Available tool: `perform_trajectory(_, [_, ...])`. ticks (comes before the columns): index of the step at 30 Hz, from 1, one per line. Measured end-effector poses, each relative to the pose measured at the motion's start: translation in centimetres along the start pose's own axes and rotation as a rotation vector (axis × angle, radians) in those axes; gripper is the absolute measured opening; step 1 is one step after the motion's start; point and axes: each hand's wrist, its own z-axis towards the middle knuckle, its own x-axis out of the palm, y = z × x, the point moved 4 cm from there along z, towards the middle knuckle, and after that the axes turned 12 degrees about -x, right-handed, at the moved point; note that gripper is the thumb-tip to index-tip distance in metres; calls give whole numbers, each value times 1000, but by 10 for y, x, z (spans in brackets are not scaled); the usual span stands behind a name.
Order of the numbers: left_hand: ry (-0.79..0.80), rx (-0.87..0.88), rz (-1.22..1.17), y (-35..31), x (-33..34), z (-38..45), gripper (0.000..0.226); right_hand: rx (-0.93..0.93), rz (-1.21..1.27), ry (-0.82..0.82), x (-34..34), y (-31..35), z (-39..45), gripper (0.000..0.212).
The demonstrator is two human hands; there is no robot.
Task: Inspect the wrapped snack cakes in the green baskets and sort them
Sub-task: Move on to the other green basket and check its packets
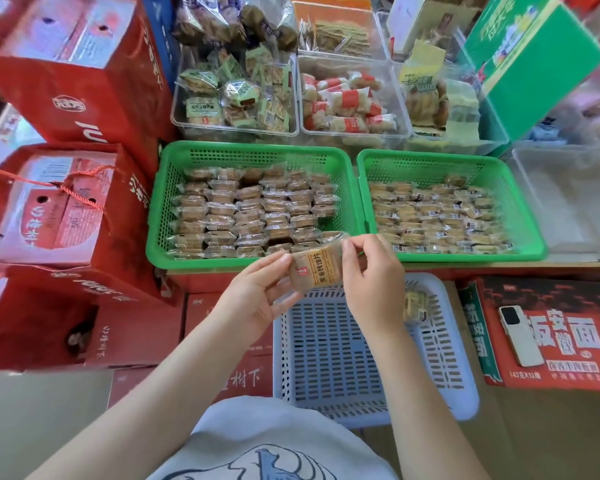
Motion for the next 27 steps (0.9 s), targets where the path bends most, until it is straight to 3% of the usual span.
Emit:
perform_trajectory(5, [43, 22, -74, 4, -5, -1, 47, -118, -210, -89, -8, 6, 2, 14])
perform_trajectory(11, [-82, 198, 146, -6, -7, -10, 15, -114, -108, -139, -10, 21, 0, 8])
perform_trajectory(17, [45, 237, 235, -9, 6, -17, 38, 200, 211, -38, -8, 19, 3, 34])
perform_trajectory(21, [107, 274, 315, -14, 7, -21, 29, 342, 333, -28, -8, 14, 3, 39])
perform_trajectory(23, [25, 353, 417, -20, 6, -23, 13, 300, 311, -50, -10, 14, 2, 36])
perform_trajectory(27, [-285, 580, 659, -33, 5, -30, 14, 178, 205, -53, -12, 21, 5, 30])
